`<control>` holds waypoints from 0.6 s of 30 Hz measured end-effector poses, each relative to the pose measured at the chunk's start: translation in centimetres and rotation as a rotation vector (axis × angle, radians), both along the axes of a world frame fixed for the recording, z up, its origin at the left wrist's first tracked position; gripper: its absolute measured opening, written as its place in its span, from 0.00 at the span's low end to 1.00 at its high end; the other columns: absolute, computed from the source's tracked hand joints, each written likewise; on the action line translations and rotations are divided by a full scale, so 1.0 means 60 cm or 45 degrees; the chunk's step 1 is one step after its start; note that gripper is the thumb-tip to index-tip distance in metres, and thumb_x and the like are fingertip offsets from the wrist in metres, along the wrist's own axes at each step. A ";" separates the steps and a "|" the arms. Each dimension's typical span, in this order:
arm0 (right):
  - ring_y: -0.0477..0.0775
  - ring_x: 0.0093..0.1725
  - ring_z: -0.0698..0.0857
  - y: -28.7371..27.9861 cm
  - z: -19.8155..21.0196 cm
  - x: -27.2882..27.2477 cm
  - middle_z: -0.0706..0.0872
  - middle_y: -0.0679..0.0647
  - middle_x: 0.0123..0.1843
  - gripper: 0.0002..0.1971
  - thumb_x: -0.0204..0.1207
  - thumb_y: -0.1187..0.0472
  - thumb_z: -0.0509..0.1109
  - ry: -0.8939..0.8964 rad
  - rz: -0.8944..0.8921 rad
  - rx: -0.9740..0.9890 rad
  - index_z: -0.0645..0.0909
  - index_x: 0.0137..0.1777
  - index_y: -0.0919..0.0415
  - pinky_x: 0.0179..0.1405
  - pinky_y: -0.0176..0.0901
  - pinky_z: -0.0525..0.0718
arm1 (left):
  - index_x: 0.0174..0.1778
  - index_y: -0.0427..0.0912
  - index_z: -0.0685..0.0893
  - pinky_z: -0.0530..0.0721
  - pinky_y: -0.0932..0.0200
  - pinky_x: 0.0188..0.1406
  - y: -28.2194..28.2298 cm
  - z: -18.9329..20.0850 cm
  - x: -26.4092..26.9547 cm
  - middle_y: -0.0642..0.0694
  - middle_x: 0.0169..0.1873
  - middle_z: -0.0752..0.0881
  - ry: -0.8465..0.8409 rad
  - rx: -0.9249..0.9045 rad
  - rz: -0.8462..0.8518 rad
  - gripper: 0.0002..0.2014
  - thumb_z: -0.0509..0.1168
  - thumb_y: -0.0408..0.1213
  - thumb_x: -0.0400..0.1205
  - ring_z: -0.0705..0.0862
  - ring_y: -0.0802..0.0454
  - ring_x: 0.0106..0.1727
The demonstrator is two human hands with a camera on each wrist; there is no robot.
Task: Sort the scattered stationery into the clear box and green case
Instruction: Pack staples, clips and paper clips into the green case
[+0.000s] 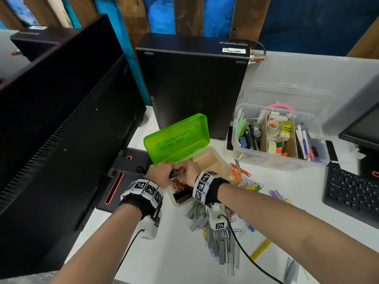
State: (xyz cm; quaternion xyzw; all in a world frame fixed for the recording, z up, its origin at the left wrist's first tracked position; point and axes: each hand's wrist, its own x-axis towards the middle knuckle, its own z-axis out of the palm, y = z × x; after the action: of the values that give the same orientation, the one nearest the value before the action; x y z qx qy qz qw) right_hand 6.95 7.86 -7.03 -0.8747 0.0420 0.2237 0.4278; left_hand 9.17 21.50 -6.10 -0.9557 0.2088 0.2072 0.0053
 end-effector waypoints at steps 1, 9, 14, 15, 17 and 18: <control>0.60 0.64 0.81 -0.002 -0.001 -0.001 0.83 0.62 0.64 0.16 0.77 0.67 0.68 -0.016 0.023 -0.023 0.81 0.65 0.63 0.62 0.43 0.78 | 0.65 0.42 0.76 0.79 0.48 0.60 0.000 -0.001 0.000 0.42 0.59 0.82 -0.005 0.004 0.001 0.20 0.66 0.41 0.78 0.81 0.42 0.62; 0.62 0.63 0.81 0.013 -0.001 -0.009 0.82 0.64 0.65 0.15 0.80 0.67 0.63 -0.038 -0.025 -0.096 0.81 0.65 0.64 0.66 0.50 0.78 | 0.63 0.43 0.78 0.79 0.50 0.59 0.001 -0.005 -0.002 0.42 0.57 0.85 -0.086 0.033 0.008 0.17 0.65 0.43 0.79 0.82 0.42 0.60; 0.60 0.56 0.83 0.008 -0.001 -0.020 0.84 0.56 0.48 0.16 0.78 0.70 0.64 -0.051 -0.025 -0.048 0.80 0.65 0.63 0.62 0.54 0.80 | 0.64 0.43 0.77 0.79 0.50 0.59 -0.004 0.003 -0.003 0.41 0.58 0.83 -0.124 0.020 0.011 0.17 0.62 0.45 0.82 0.82 0.41 0.61; 0.60 0.55 0.84 0.006 0.001 -0.022 0.85 0.55 0.47 0.16 0.78 0.71 0.64 -0.068 -0.042 -0.051 0.80 0.64 0.62 0.61 0.53 0.81 | 0.65 0.42 0.76 0.79 0.50 0.59 -0.007 0.006 -0.004 0.41 0.59 0.82 -0.136 0.022 0.013 0.17 0.61 0.46 0.83 0.82 0.41 0.61; 0.60 0.58 0.84 -0.007 0.011 -0.028 0.86 0.59 0.55 0.16 0.78 0.71 0.63 -0.073 -0.061 -0.039 0.79 0.64 0.62 0.60 0.50 0.81 | 0.66 0.41 0.76 0.80 0.49 0.59 -0.014 0.012 -0.005 0.40 0.60 0.80 -0.148 0.032 0.017 0.18 0.61 0.47 0.83 0.81 0.40 0.62; 0.60 0.60 0.83 -0.018 0.017 -0.032 0.86 0.60 0.59 0.16 0.78 0.71 0.63 -0.083 -0.073 -0.014 0.78 0.65 0.63 0.62 0.50 0.81 | 0.66 0.41 0.76 0.80 0.49 0.58 -0.018 0.015 -0.006 0.40 0.60 0.80 -0.146 0.042 0.019 0.18 0.60 0.47 0.84 0.82 0.40 0.61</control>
State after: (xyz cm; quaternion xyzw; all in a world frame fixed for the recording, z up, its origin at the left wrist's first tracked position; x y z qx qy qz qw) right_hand 5.05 6.80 -6.04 -0.8824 0.0543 0.1826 0.4302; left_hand 8.81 20.41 -5.22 -0.9674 0.1976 0.1555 0.0315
